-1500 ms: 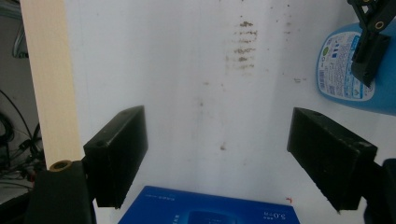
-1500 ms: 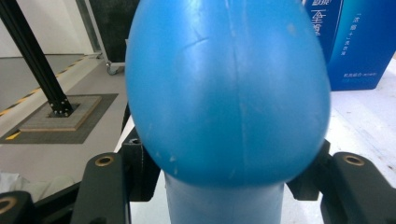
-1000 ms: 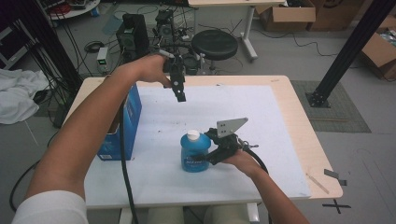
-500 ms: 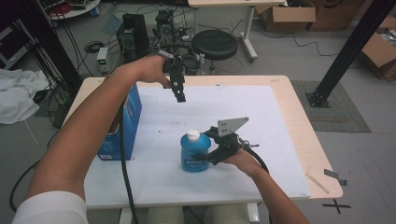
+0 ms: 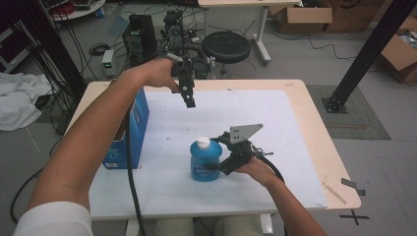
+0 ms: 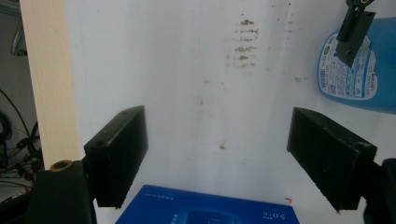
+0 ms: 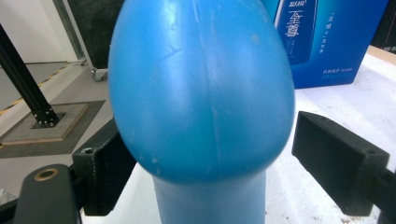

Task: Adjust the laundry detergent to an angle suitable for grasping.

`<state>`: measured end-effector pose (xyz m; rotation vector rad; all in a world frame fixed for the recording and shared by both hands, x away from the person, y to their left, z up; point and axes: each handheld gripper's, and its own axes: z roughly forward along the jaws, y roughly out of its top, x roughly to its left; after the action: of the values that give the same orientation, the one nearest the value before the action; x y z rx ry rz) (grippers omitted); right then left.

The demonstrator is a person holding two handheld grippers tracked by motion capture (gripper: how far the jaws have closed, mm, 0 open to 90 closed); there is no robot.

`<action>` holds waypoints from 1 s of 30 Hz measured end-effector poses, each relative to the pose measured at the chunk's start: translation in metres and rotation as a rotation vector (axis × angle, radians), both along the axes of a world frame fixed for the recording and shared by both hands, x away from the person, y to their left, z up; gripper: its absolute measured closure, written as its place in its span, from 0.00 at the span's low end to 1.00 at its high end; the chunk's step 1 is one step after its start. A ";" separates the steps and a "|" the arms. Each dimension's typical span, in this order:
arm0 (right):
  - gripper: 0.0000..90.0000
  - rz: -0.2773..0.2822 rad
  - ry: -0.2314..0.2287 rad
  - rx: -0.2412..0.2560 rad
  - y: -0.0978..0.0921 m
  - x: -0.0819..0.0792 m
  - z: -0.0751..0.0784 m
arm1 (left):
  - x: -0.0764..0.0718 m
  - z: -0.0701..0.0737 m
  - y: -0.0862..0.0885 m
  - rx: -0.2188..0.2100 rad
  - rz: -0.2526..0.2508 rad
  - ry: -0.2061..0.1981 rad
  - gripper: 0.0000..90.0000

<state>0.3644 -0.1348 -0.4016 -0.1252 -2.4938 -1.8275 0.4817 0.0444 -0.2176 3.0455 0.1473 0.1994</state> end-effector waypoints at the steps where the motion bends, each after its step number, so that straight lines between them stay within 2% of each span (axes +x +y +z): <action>1: 0.17 -0.004 -0.002 -0.003 0.000 0.000 0.000 | 0.000 0.000 0.000 0.000 0.001 0.000 0.23; 12: 0.16 -0.025 0.000 -0.006 -0.009 -0.001 0.004 | 0.000 0.000 0.001 0.000 0.004 0.002 0.23; 18: 0.16 -0.051 -0.010 -0.060 -0.025 -0.003 0.009 | -0.001 0.000 0.001 -0.003 0.011 0.009 0.23; 19: 0.16 -0.064 0.000 -0.083 -0.033 -0.003 0.012 | -0.001 0.000 0.001 -0.001 0.010 0.010 0.23; 20: 0.16 -0.064 0.000 -0.083 -0.033 -0.003 0.012 | -0.002 0.000 0.002 -0.003 0.012 0.009 0.23; 22: 0.16 -0.072 0.022 -0.123 -0.042 -0.004 0.016 | -0.002 0.000 0.003 -0.005 0.020 0.009 0.23; 24: 0.16 -0.078 0.033 -0.191 -0.054 -0.003 0.024 | -0.002 -0.001 0.004 -0.002 0.024 0.011 0.23; 25: 0.17 -0.088 0.038 -0.248 -0.064 -0.003 0.031 | -0.003 -0.001 0.005 -0.001 0.026 0.011 0.23; 26: 0.17 -0.088 0.038 -0.248 -0.064 -0.003 0.031 | -0.003 -0.002 0.005 -0.005 0.028 0.010 0.23; 27: 0.17 -0.102 0.040 -0.301 -0.076 -0.001 0.042 | -0.004 -0.002 0.006 -0.007 0.031 0.013 0.23; 28: 0.17 -0.102 0.040 -0.301 -0.076 -0.001 0.042 | -0.004 -0.002 0.006 -0.007 0.031 0.013 0.23; 30: 0.17 -0.117 0.040 -0.357 -0.087 0.002 0.053 | -0.005 -0.002 0.006 -0.010 0.034 0.017 0.23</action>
<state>0.3668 -0.2219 -0.3488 -0.3227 -2.8104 -1.3762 0.4767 0.0508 -0.2198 3.0375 0.2013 0.1746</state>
